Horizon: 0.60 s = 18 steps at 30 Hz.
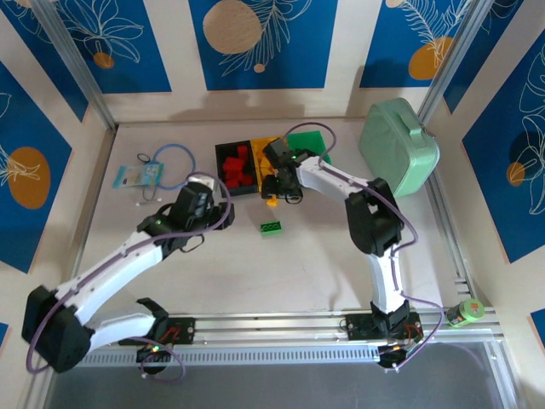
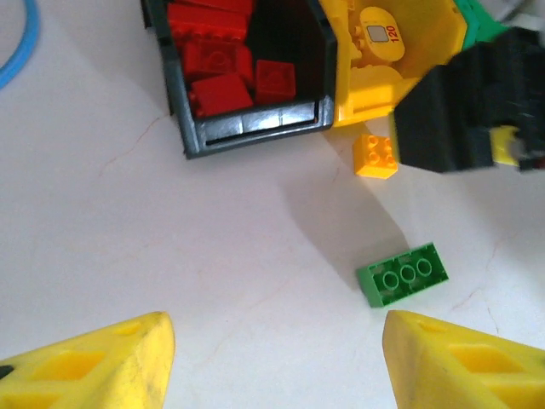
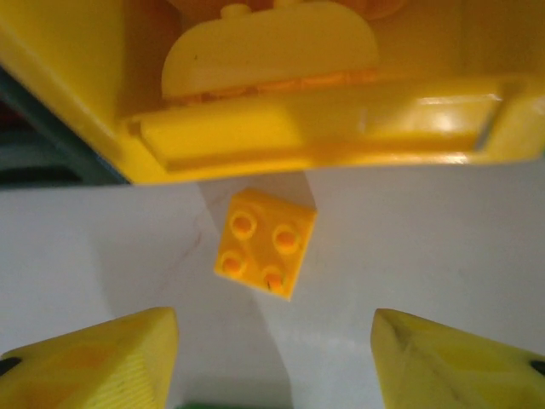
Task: Sort the legos into containers by color
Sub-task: Pick up the lego from the center of the table.
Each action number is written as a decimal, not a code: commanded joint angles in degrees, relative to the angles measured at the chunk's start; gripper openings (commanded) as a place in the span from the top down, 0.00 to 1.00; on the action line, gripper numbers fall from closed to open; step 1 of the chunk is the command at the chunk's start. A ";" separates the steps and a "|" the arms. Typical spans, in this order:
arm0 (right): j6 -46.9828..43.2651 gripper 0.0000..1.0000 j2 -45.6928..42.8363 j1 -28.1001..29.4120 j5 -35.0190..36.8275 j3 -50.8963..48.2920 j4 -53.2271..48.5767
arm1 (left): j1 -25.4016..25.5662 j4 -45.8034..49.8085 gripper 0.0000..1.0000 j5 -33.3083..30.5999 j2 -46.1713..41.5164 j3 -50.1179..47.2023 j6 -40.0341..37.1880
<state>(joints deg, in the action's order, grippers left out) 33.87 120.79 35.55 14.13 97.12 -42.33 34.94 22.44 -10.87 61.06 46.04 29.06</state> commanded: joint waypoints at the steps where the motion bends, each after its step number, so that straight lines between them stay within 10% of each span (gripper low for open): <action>1: -1.24 0.39 3.87 0.75 3.28 5.31 -6.64 | -0.21 3.52 0.34 -1.63 -5.41 -3.55 1.78; 18: -1.43 0.60 12.80 2.24 4.34 12.15 -9.02 | -0.22 8.41 0.34 -3.08 -15.11 -9.99 4.95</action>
<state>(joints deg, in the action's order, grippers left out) 32.67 132.22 37.19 18.33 107.70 -49.67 34.94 29.65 -12.58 46.19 35.48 33.82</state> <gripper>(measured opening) 0.411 0.660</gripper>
